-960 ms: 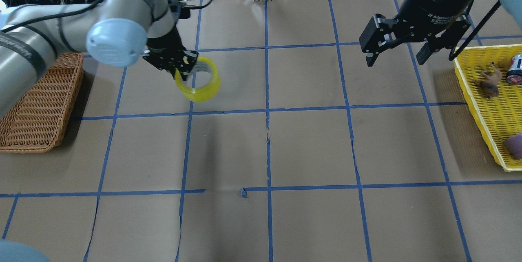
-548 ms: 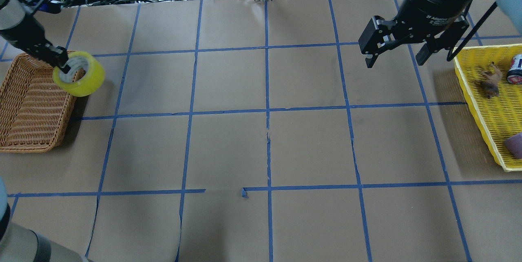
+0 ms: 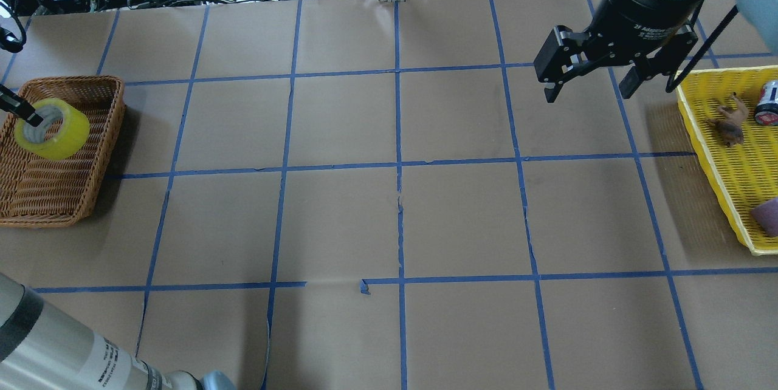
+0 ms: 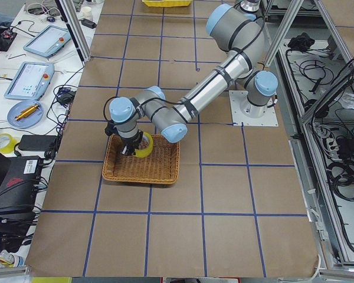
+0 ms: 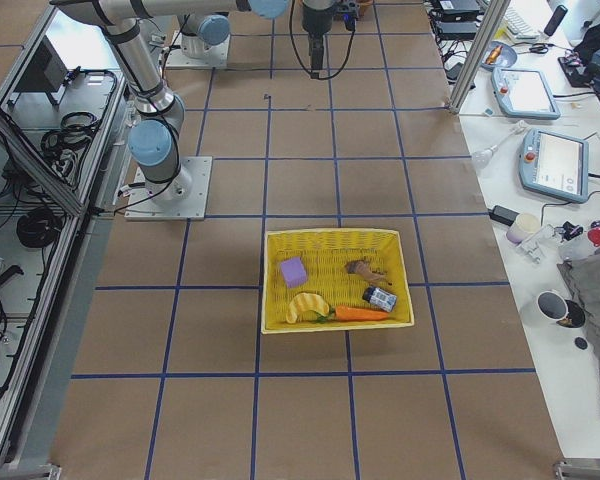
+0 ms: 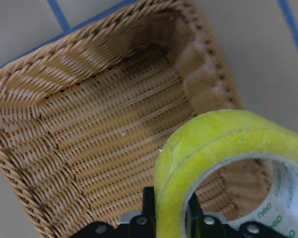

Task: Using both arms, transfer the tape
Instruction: 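Lower the tape roll into the wicker basket and open the left gripper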

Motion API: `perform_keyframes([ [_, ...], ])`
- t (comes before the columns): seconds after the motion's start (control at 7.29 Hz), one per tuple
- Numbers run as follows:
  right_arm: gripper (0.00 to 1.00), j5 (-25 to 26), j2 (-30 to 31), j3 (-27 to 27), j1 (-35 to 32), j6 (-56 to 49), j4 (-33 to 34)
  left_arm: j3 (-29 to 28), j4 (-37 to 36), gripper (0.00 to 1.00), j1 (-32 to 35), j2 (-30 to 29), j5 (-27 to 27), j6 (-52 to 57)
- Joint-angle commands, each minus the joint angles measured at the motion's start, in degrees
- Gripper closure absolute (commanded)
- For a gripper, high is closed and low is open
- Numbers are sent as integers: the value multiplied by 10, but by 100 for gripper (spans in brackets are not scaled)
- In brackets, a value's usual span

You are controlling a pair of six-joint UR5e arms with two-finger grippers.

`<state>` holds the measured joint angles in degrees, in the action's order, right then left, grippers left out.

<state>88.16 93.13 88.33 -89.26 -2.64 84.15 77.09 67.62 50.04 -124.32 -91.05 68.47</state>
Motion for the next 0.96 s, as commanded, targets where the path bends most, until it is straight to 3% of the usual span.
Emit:
perform_keyframes([
  [0.0,0,1,0,1,0,0,0,-11,-29,100,-12,-40,-2,34],
  [0.14,0,1,-1,1,1,0,0,0,-29,100,-13,-41,2,29],
  [0.27,0,1,-1,1,0,2,0,6,-28,36,-12,-42,6,19],
  [0.41,0,1,-1,1,0,1,0,22,-21,10,-11,-37,4,-3],
  [0.69,0,2,0,9,0,2,0,36,13,3,63,14,-3,-91],
  [0.82,0,2,-1,10,1,1,0,30,86,0,110,68,-10,-168],
])
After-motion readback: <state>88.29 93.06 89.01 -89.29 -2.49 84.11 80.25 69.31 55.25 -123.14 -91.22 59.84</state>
